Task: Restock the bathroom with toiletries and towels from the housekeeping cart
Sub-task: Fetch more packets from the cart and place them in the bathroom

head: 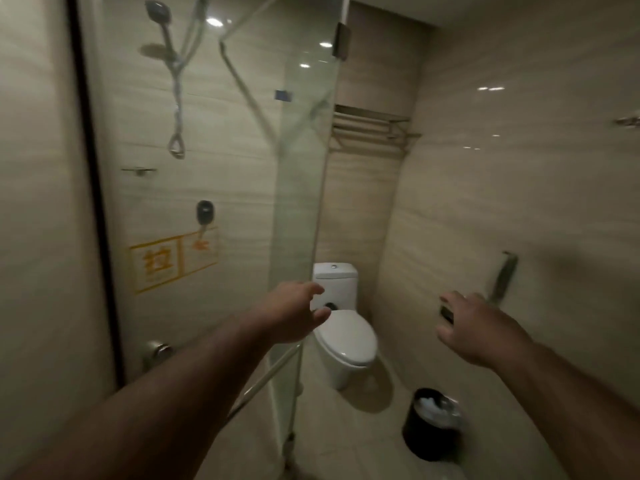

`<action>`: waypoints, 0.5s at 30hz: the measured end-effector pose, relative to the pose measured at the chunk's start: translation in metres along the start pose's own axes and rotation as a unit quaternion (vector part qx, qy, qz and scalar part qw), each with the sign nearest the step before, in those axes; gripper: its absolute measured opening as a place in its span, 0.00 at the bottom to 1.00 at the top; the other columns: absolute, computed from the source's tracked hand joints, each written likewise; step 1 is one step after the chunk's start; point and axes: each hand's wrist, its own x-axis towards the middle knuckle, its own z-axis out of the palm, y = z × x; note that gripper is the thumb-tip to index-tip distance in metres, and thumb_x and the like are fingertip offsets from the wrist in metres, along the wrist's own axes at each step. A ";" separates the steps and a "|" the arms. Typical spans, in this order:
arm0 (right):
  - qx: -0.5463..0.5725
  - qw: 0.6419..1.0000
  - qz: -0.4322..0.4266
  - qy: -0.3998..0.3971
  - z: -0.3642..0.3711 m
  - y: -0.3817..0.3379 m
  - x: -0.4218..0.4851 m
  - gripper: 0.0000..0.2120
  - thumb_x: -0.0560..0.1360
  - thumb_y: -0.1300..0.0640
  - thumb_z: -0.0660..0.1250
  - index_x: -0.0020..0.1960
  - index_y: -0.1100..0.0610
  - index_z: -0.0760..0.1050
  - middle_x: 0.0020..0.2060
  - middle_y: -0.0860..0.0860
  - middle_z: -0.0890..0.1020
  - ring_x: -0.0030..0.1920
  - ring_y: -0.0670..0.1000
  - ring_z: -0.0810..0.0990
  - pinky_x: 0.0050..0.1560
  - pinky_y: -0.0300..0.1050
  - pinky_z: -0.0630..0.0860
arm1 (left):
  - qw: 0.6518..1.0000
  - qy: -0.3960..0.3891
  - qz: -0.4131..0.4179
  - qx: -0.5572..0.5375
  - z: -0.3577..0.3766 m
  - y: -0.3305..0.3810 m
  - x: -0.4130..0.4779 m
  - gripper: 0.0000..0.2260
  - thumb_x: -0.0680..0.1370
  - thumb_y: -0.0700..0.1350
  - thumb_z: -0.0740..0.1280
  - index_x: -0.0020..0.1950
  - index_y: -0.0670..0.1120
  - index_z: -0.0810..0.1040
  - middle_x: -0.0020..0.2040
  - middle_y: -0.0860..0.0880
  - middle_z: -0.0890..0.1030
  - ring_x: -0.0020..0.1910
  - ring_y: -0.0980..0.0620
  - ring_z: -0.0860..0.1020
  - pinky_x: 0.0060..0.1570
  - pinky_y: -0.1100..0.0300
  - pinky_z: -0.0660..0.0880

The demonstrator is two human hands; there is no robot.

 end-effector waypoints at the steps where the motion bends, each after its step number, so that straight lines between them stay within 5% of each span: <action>1: 0.002 1.000 0.017 0.008 -0.003 0.003 0.002 0.29 0.75 0.42 0.63 0.74 0.47 0.63 0.67 0.57 0.72 0.64 0.60 0.75 0.61 0.51 0.75 | 1.000 0.003 0.023 0.001 0.005 0.004 0.014 0.23 0.81 0.57 0.63 0.74 0.50 0.70 0.68 0.47 0.77 0.66 0.47 0.74 0.63 0.57 0.69; 7: 0.014 0.997 0.073 -0.031 0.044 0.006 -0.009 0.28 0.77 0.45 0.63 0.75 0.46 0.62 0.70 0.55 0.69 0.67 0.59 0.72 0.65 0.50 0.72 | 0.991 0.037 0.106 -0.068 0.056 0.014 0.069 0.17 0.80 0.54 0.64 0.67 0.51 0.77 0.60 0.51 0.80 0.61 0.49 0.76 0.59 0.58 0.72; 15: -0.020 0.982 0.186 -0.001 0.054 0.089 -0.037 0.24 0.78 0.45 0.61 0.73 0.47 0.66 0.66 0.52 0.71 0.63 0.55 0.73 0.61 0.48 0.74 | 0.977 -0.028 0.186 -0.102 0.130 0.075 0.117 0.19 0.81 0.55 0.64 0.70 0.51 0.75 0.63 0.50 0.79 0.61 0.50 0.76 0.59 0.55 0.74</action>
